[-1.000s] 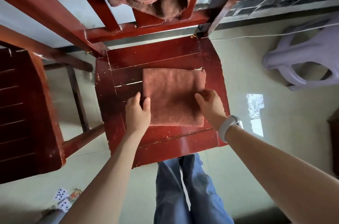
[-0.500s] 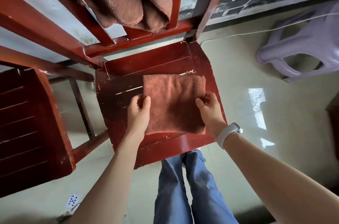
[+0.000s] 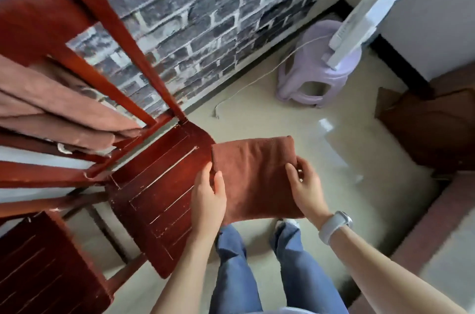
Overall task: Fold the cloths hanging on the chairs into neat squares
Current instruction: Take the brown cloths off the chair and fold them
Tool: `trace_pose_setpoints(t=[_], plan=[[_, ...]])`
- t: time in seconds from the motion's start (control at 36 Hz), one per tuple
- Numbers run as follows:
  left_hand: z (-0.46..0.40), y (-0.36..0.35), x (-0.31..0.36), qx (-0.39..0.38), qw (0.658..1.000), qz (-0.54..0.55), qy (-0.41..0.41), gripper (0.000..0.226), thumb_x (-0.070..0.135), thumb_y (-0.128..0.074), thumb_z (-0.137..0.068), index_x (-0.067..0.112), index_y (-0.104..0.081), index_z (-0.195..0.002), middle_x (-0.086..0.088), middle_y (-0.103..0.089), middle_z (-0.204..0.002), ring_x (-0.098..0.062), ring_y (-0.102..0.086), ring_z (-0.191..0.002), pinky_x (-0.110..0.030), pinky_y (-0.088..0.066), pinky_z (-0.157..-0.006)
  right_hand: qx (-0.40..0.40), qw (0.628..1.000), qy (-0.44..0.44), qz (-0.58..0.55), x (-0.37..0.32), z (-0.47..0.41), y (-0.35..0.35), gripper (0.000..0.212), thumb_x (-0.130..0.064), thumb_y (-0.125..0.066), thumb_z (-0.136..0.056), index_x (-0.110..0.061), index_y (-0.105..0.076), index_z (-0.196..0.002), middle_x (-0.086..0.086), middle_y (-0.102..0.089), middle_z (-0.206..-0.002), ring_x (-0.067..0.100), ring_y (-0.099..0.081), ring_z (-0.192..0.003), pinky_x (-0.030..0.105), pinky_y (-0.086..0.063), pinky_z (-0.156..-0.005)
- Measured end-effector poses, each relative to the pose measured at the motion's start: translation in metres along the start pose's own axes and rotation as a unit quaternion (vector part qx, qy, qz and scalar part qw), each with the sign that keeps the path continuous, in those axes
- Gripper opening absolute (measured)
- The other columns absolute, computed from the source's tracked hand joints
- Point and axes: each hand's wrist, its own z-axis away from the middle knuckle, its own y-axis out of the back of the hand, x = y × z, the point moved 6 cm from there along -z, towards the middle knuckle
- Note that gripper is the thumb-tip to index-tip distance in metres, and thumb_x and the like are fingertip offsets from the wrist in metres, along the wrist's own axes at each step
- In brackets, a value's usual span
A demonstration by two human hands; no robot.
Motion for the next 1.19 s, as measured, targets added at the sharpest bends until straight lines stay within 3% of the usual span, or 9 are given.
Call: trace_pose_setpoints(t=[0.19, 0.33, 0.42, 0.53, 0.64, 0.89, 1.08, 1.19], plan=[[0.017, -0.079, 0.156, -0.036, 0.991, -0.034, -0.124, 0.036, 0.019, -0.047, -0.094, 0.005, -0.050, -0.127, -0.014, -0.058, -0.123, -0.026, -0.056, -0.110, -0.030, -0.041, -0.091, 0.103, 0.994, 0.014, -0.038, 0.006, -0.020, 0.163, 0.023, -0.013, -0.052, -0.091, -0.002, -0.055, -0.112, 0.001, -0.057, -0.095, 0.015, -0.052, -0.085, 0.016, -0.034, -0.072], [0.043, -0.157, 0.271, -0.048, 0.980, -0.019, -0.192, 0.033, 0.017, -0.049, -0.093, 0.005, -0.053, -0.123, -0.014, -0.062, -0.116, -0.030, -0.058, -0.103, -0.037, -0.046, -0.086, 0.172, 0.983, 0.007, -0.056, 0.033, -0.037, 0.292, 0.024, -0.018, -0.052, -0.092, -0.009, -0.053, -0.114, -0.001, -0.057, -0.094, 0.015, -0.052, -0.088, 0.020, -0.036, -0.077], [0.063, -0.207, 0.333, -0.069, 0.971, -0.019, -0.229, 0.034, 0.018, -0.048, -0.093, 0.007, -0.052, -0.125, -0.015, -0.061, -0.119, -0.032, -0.058, -0.106, -0.037, -0.044, -0.087, 0.220, 0.973, 0.000, -0.067, 0.053, -0.042, 0.363, 0.025, -0.020, -0.051, -0.092, -0.010, -0.053, -0.115, -0.002, -0.057, -0.096, 0.016, -0.054, -0.092, 0.028, -0.041, -0.084], [0.085, -0.271, 0.401, -0.116, 0.953, -0.034, -0.279, 0.037, 0.020, -0.047, -0.094, 0.010, -0.049, -0.129, -0.011, -0.057, -0.127, -0.029, -0.051, -0.117, -0.031, -0.038, -0.093, 0.283, 0.955, -0.011, -0.089, 0.082, -0.046, 0.442, 0.029, -0.021, -0.050, -0.092, -0.010, -0.051, -0.119, -0.004, -0.057, -0.103, 0.012, -0.053, -0.096, 0.027, -0.041, -0.087], [0.096, -0.331, 0.453, -0.165, 0.934, -0.038, -0.315, 0.036, 0.018, -0.047, -0.093, 0.008, -0.051, -0.128, -0.011, -0.056, -0.129, -0.026, -0.049, -0.121, -0.028, -0.034, -0.099, 0.329, 0.937, -0.031, -0.111, 0.111, -0.054, 0.499, 0.030, -0.021, -0.049, -0.093, -0.010, -0.051, -0.121, -0.005, -0.055, -0.103, 0.008, -0.051, -0.095, 0.021, -0.037, -0.083], [0.098, -0.455, 0.561, -0.231, 0.891, -0.065, -0.386, 0.034, 0.018, -0.048, -0.092, 0.012, -0.053, -0.125, -0.007, -0.059, -0.125, -0.024, -0.054, -0.114, -0.026, -0.037, -0.094, 0.391, 0.902, -0.084, -0.162, 0.168, -0.108, 0.605, 0.030, -0.021, -0.049, -0.093, -0.009, -0.053, -0.120, -0.006, -0.057, -0.104, 0.010, -0.052, -0.099, 0.023, -0.036, -0.084], [0.083, -0.567, 0.653, -0.278, 0.872, -0.066, -0.398, 0.034, 0.020, -0.048, -0.092, 0.014, -0.053, -0.126, -0.005, -0.058, -0.127, -0.023, -0.052, -0.116, -0.024, -0.036, -0.093, 0.436, 0.872, -0.122, -0.186, 0.200, -0.183, 0.695, 0.029, -0.018, -0.049, -0.093, -0.007, -0.052, -0.120, -0.004, -0.055, -0.104, 0.009, -0.050, -0.099, 0.019, -0.034, -0.083], [0.074, -0.625, 0.705, -0.300, 0.870, -0.083, -0.384, 0.034, 0.024, -0.047, -0.093, 0.019, -0.051, -0.126, -0.004, -0.059, -0.125, -0.022, -0.053, -0.113, -0.025, -0.038, -0.091, 0.441, 0.862, -0.148, -0.201, 0.215, -0.224, 0.747, 0.031, -0.020, -0.049, -0.093, -0.008, -0.051, -0.121, -0.001, -0.056, -0.109, 0.012, -0.050, -0.103, 0.024, -0.037, -0.089]])
